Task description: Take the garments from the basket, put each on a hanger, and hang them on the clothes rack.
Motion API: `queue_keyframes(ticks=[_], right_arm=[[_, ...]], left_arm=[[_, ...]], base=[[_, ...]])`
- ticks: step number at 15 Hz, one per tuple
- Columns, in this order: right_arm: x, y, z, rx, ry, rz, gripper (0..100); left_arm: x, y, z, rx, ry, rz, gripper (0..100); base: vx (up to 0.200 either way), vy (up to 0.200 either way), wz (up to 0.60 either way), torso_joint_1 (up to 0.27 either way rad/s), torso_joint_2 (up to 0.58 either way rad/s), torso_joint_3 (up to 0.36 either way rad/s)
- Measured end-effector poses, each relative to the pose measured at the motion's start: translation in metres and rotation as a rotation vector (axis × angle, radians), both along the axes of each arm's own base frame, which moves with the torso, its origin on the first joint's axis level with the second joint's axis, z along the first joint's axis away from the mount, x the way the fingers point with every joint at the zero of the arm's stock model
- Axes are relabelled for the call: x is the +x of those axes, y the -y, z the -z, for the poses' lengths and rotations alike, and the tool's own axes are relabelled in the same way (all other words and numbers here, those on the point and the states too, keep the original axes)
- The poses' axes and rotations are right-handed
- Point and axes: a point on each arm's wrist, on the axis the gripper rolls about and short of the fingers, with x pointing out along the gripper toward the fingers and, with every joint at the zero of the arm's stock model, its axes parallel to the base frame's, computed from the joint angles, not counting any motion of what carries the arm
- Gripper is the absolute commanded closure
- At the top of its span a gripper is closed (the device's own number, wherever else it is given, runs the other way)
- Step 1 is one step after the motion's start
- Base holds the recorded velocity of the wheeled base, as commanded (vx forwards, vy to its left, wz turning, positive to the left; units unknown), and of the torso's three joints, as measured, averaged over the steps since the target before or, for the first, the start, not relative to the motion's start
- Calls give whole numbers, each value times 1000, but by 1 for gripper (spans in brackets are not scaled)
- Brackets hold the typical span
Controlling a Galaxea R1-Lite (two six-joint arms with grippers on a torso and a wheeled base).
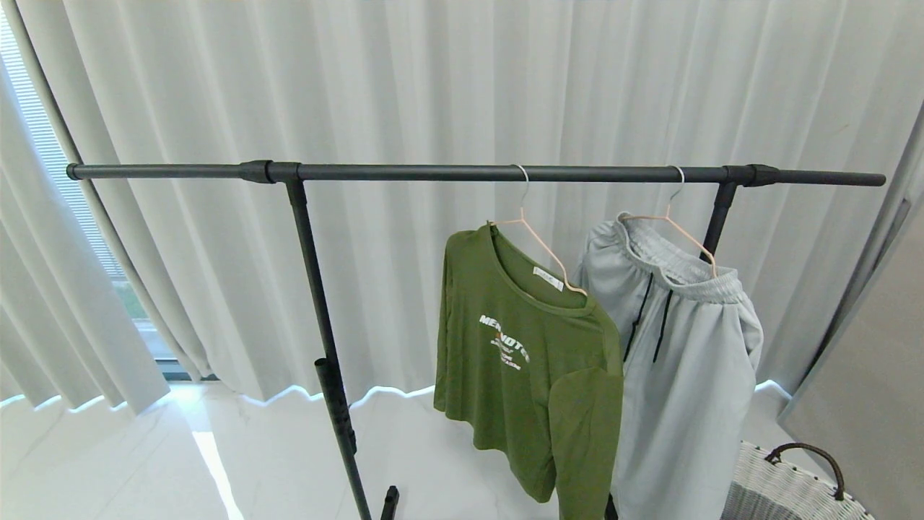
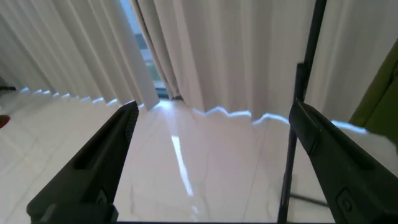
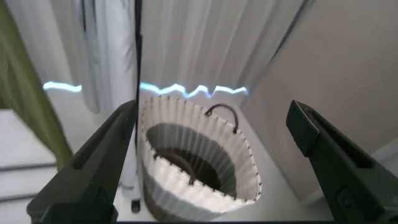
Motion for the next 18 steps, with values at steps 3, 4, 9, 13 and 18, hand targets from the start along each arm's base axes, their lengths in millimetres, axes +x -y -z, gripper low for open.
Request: queue_keyframes(ticks=[3,4,9,13,18], right_arm=[[5,2,7,-25,54,80,0],[9,2,10,-27,97,88,0],[15,3,21,-29,140,93,0],[15,3,24,-25,122,93,0],[15,1,23,-27,129,9,0]], left_arm=[[-3,1,1,1,42,55,0],[-3,3,2,-3,50,137,0],[-3,9,7,-117,34,426,0],[-3,9,7,-125,33,423,0],[-3,9,7,-125,32,422,0]], base=[[0,0,0,0,0,0],[0,0,0,0,0,0],[0,0,0,0,0,0],[0,0,0,0,0,0],[0,0,0,0,0,0]])
